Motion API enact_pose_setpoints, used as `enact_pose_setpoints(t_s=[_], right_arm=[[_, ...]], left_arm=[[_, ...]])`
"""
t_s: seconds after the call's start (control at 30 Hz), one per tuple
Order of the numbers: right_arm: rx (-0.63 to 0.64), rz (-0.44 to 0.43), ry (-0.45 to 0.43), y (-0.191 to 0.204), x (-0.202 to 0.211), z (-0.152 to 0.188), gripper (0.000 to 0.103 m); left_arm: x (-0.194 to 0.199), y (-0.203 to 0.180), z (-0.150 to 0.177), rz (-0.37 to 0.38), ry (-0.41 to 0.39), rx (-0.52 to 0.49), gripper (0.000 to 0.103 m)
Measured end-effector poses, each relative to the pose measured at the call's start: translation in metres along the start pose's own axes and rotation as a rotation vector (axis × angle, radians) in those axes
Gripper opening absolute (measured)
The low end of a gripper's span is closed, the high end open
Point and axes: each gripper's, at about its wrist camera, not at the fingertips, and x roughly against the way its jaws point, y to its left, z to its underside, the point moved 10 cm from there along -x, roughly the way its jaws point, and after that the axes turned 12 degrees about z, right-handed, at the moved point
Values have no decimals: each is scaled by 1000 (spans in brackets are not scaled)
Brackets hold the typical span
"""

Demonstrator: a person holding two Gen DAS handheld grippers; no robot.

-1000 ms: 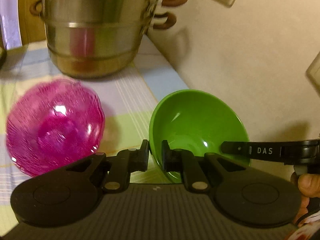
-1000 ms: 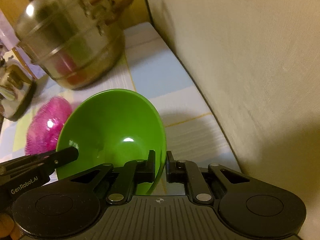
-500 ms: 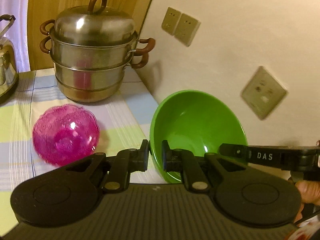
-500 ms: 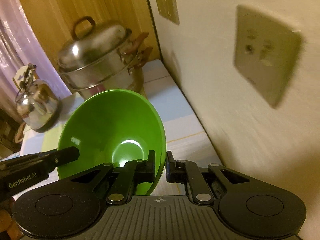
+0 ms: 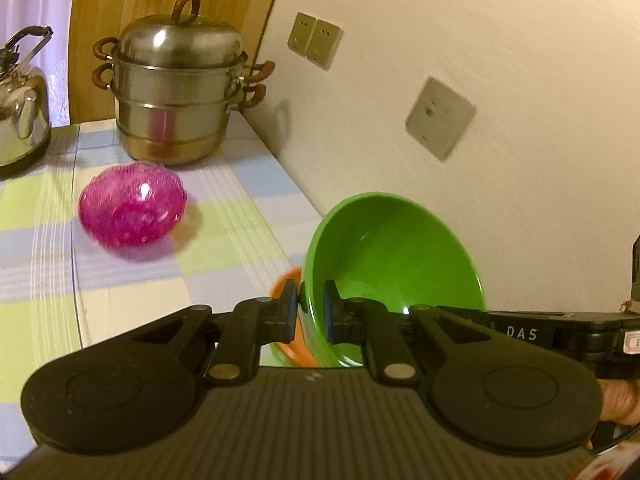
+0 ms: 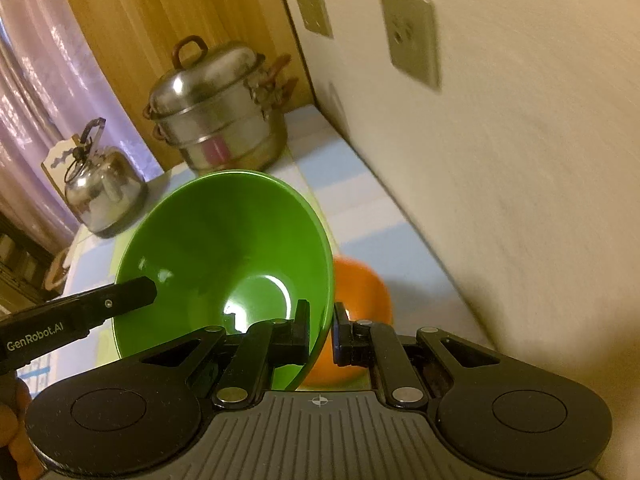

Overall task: Organize plates and bowls
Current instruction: 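Lift the large green bowl with both tools and carry it toward the bowl stack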

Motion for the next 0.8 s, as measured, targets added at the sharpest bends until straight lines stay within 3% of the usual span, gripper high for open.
enact_pose_setpoints(t_s=[0.4,0.8], right_arm=[[-30,30,18,-26,14,84,10],[-53,29,67,-41,11,121,10]], left_arm=[[10,-6,94,2,81,49,11],[10,-10,126,8,121,80,11]])
